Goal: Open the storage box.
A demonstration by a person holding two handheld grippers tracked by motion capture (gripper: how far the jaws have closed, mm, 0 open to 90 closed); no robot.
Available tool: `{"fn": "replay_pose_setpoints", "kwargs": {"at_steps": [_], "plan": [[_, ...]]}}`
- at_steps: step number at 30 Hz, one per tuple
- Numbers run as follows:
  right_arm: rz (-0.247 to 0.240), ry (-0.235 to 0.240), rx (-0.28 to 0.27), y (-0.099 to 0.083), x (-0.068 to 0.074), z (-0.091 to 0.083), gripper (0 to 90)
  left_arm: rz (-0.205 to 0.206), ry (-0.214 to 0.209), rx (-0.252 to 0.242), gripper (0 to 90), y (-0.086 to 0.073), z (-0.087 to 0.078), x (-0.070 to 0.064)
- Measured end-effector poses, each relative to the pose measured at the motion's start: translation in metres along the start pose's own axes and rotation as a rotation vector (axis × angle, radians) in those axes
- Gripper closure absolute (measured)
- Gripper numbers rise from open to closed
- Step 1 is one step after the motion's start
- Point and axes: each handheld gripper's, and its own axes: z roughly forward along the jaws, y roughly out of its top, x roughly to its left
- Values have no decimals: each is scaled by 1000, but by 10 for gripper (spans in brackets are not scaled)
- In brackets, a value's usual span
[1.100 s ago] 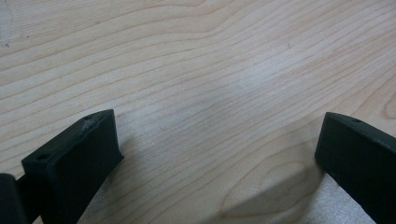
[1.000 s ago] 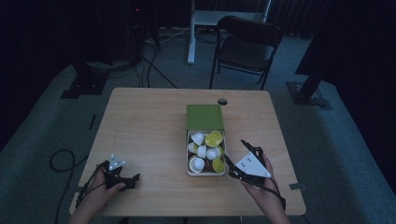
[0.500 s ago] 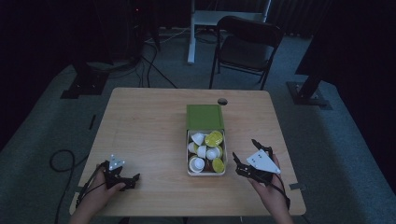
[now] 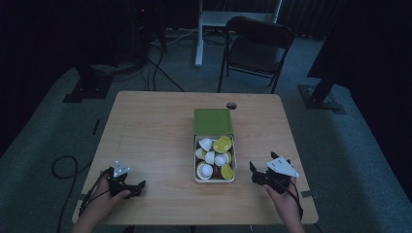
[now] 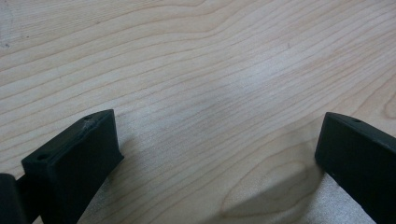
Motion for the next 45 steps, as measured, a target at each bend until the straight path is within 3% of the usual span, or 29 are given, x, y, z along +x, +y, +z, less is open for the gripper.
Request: {"fn": "replay_pose_setpoints", "kwargs": {"at_steps": [9, 13, 21, 28, 33, 38, 45], "plan": [[15, -22, 93, -18, -7, 10, 127, -1, 0, -1, 0, 0, 0, 0], [78, -25, 123, -26, -12, 15, 120, 0, 0, 0, 0, 0, 0, 0], [95, -36, 196, -34, -15, 21, 120, -1, 0, -1, 0, 0, 0, 0], [168, -57, 257, -41, -23, 22, 120, 0, 0, 0, 0, 0, 0, 0], [165, -50, 270, -43, -23, 24, 120, 0, 0, 0, 0, 0, 0, 0], [122, -20, 318, -49, -19, 28, 120, -1, 0, 0, 0, 0, 0, 0], [147, 15, 326, -54, -21, 30, 120, 0, 0, 0, 0, 0, 0, 0]]}}
